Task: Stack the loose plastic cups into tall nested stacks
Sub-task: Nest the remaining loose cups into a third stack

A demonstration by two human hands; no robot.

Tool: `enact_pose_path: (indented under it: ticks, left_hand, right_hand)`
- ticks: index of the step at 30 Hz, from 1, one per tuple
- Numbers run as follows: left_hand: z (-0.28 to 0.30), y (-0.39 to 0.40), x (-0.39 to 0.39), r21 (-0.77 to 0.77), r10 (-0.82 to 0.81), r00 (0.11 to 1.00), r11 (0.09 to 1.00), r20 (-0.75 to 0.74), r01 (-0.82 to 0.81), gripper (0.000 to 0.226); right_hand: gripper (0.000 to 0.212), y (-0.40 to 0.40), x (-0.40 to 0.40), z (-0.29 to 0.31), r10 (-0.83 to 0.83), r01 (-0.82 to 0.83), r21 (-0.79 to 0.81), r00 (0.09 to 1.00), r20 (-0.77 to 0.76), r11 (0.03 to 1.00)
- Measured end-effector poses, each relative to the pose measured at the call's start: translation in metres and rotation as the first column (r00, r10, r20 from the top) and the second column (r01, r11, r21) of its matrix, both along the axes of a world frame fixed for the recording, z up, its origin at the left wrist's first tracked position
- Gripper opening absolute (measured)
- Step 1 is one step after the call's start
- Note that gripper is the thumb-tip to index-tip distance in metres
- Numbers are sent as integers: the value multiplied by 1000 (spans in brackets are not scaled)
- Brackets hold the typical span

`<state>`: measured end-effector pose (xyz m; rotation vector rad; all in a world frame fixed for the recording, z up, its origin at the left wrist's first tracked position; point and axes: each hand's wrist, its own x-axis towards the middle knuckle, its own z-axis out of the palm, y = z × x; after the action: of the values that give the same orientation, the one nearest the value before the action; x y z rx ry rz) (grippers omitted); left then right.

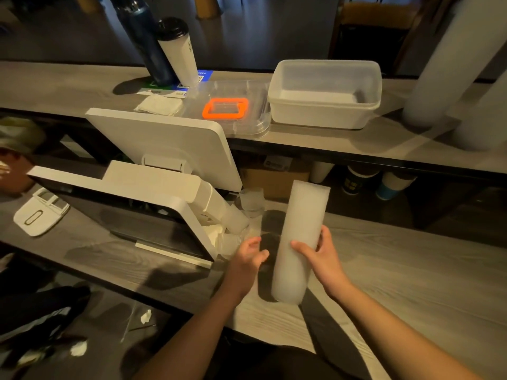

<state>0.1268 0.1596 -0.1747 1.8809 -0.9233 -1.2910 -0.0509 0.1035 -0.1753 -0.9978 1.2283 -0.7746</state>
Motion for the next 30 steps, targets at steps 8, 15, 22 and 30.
enact_pose_path:
  ticks: [8,15,22,30]
  left_hand:
    - [-35,-33,25,88,-22,767,995,642,-46,92]
    - [-43,-50,9,110,-100,719,993,688,32,88]
    - [-50,-46,8,132,22,891,987,454,-92,94]
    - [-42,-43,5,71,199,969,975,144,-211,68]
  right_hand:
    - [75,-11,-50,-15,61,-71,-64,986,-158,995]
    - [83,-16,-65,-22,49,-64,-68,979,-196,996]
    - [86,-23,-77,-16,82,-102,-81,971,-223,991]
    - [90,-22,-98,-1,315,-368,-73,869,-382,927]
